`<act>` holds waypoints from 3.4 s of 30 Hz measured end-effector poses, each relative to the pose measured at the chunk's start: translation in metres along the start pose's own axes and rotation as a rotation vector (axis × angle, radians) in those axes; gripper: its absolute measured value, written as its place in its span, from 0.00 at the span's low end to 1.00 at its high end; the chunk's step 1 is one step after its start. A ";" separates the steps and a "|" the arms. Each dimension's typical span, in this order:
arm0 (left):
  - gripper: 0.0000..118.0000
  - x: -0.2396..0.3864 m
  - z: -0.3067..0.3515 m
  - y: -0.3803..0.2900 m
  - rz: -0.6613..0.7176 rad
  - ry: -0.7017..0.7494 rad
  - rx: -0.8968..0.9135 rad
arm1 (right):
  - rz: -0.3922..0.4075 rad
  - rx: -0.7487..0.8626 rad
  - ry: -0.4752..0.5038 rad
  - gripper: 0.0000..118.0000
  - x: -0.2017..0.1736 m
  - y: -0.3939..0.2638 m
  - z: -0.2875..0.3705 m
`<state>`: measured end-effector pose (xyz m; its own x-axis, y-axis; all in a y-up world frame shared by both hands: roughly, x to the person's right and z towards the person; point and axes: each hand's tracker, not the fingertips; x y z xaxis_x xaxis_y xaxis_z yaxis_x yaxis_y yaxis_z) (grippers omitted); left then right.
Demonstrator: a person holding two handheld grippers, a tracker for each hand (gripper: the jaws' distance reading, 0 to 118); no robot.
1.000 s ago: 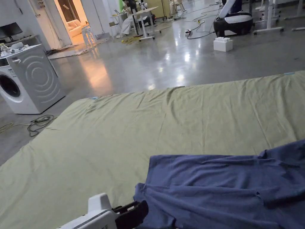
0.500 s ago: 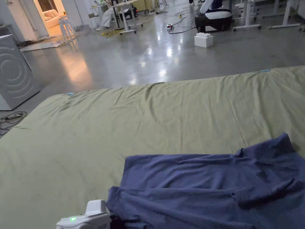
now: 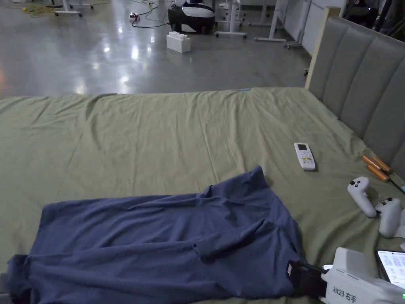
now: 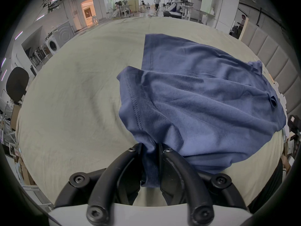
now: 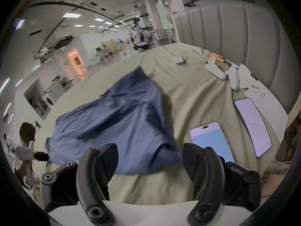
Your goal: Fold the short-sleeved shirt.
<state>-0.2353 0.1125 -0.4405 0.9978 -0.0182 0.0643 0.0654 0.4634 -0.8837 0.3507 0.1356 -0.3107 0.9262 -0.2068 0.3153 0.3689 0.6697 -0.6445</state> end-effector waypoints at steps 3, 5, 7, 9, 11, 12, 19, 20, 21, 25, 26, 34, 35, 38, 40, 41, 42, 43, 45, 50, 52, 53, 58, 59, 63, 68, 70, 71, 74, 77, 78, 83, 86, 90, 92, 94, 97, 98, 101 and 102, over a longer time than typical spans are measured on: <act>0.16 0.003 0.005 -0.002 -0.006 -0.005 -0.001 | 0.027 -0.117 -0.086 0.63 0.004 0.006 -0.040; 0.16 0.003 0.008 -0.006 -0.003 -0.009 0.016 | 0.144 -0.130 -0.065 0.36 -0.005 -0.002 -0.051; 0.16 0.000 0.006 -0.008 0.007 -0.019 0.028 | 0.335 -0.088 -0.125 0.33 -0.022 -0.008 -0.048; 0.16 -0.002 0.009 -0.009 0.017 -0.028 0.037 | 0.338 -0.102 -0.117 0.17 -0.025 -0.007 -0.045; 0.06 -0.021 0.009 0.002 0.031 -0.046 0.028 | 0.272 -0.104 -0.111 0.09 -0.020 0.001 -0.038; 0.05 -0.023 0.018 0.002 0.014 -0.056 0.064 | 0.264 -0.102 -0.110 0.09 -0.019 0.004 -0.032; 0.04 -0.043 0.101 -0.023 0.083 -0.149 0.217 | 0.264 0.027 -0.133 0.07 -0.027 -0.003 0.040; 0.04 -0.046 0.111 -0.032 0.068 -0.139 0.232 | 0.269 0.024 -0.131 0.07 -0.026 -0.008 0.050; 0.04 -0.048 0.117 -0.040 0.065 -0.132 0.230 | 0.275 0.026 -0.137 0.07 -0.033 -0.010 0.065; 0.04 -0.060 0.132 -0.091 0.112 -0.165 0.196 | 0.251 0.024 -0.126 0.07 -0.026 -0.036 0.101; 0.04 -0.061 0.131 -0.105 0.141 -0.175 0.188 | 0.251 0.010 -0.123 0.07 -0.023 -0.044 0.106; 0.76 -0.066 0.090 -0.143 0.274 -0.170 0.116 | 0.293 -0.120 -0.166 0.71 -0.004 -0.088 0.074; 0.80 -0.065 0.093 -0.145 0.255 -0.145 0.110 | 0.298 -0.110 -0.170 0.75 -0.002 -0.092 0.076; 0.80 -0.058 0.128 -0.148 0.179 -0.083 0.232 | 0.301 -0.030 -0.098 0.72 0.003 -0.092 0.099; 0.80 -0.045 0.158 -0.146 0.114 0.017 0.337 | 0.287 0.027 -0.068 0.72 0.000 -0.085 0.119; 0.80 -0.034 0.174 -0.145 0.062 0.091 0.395 | 0.285 0.076 -0.055 0.72 -0.006 -0.083 0.134; 0.80 -0.025 0.193 -0.147 0.012 0.135 0.450 | 0.279 0.118 -0.053 0.72 -0.012 -0.079 0.146; 0.80 -0.013 0.213 -0.149 -0.053 0.145 0.542 | 0.270 0.151 -0.058 0.72 -0.019 -0.073 0.159; 0.80 0.008 0.251 -0.151 -0.113 0.144 0.709 | 0.255 0.248 -0.015 0.72 -0.036 -0.066 0.186; 0.80 0.042 0.324 -0.150 -0.156 0.056 0.971 | 0.282 0.469 0.114 0.72 -0.073 -0.045 0.242; 0.80 0.051 0.345 -0.152 -0.132 -0.003 1.053 | 0.315 0.532 0.155 0.72 -0.084 -0.040 0.258; 0.79 0.055 0.353 -0.152 -0.120 -0.018 1.066 | 0.324 0.553 0.171 0.72 -0.091 -0.039 0.265; 0.29 0.066 0.356 -0.142 -0.101 0.017 1.050 | 0.356 0.608 0.253 0.57 -0.110 -0.040 0.283; 0.09 0.065 0.353 -0.141 -0.107 0.016 1.033 | 0.368 0.619 0.257 0.43 -0.114 -0.041 0.283; 0.01 0.064 0.348 -0.145 -0.097 -0.073 0.990 | 0.323 0.530 0.276 0.00 -0.113 -0.047 0.269; 0.00 0.063 0.346 -0.144 -0.111 -0.042 0.953 | 0.363 0.522 0.278 0.00 -0.115 -0.049 0.266; 0.00 0.058 0.344 -0.140 -0.089 -0.063 0.936 | 0.357 0.520 0.280 0.00 -0.117 -0.049 0.265; 0.00 0.057 0.343 -0.139 -0.086 -0.060 0.940 | 0.350 0.522 0.277 0.00 -0.116 -0.049 0.264; 0.00 0.054 0.337 -0.133 -0.083 -0.066 0.927 | 0.332 0.510 0.281 0.00 -0.115 -0.045 0.260; 0.00 0.048 0.324 -0.121 -0.066 -0.090 0.891 | 0.319 0.488 0.280 0.00 -0.112 -0.045 0.254; 0.00 0.044 0.314 -0.113 -0.023 -0.089 0.847 | 0.316 0.475 0.281 0.00 -0.110 -0.045 0.251; 0.00 0.010 0.226 -0.068 0.189 -0.212 0.600 | 0.290 0.400 0.280 0.00 -0.098 -0.052 0.228; 0.00 0.001 0.168 -0.026 0.152 -0.155 0.515 | 0.260 0.345 0.259 0.00 -0.087 -0.058 0.212; 0.58 -0.020 0.078 0.043 0.200 -0.194 0.341 | 0.178 0.244 0.227 0.00 -0.071 -0.063 0.187; 0.70 -0.021 0.055 0.050 0.246 -0.158 0.253 | 0.166 0.207 0.213 0.00 -0.065 -0.065 0.178; 0.70 -0.021 0.004 0.082 0.252 -0.088 0.201 | 0.157 0.194 0.190 0.00 -0.060 -0.067 0.174; 0.70 -0.019 -0.034 0.099 0.213 -0.105 0.199 | 0.132 0.176 0.152 0.00 -0.053 -0.068 0.170; 0.68 -0.018 -0.045 0.102 0.213 -0.110 0.170 | 0.116 0.167 0.143 0.00 -0.049 -0.068 0.168; 0.32 -0.006 -0.062 0.100 0.207 0.002 0.098 | 0.111 0.146 0.119 0.00 -0.042 -0.067 0.164; 0.27 -0.002 -0.060 0.102 0.138 0.071 0.115 | 0.117 0.142 0.106 0.00 -0.041 -0.066 0.163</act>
<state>-0.2294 0.1061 -0.5584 0.9959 -0.0082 -0.0901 -0.0698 0.5639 -0.8229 0.2756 0.2160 -0.1674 0.9679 -0.1902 0.1643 0.2504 0.7857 -0.5657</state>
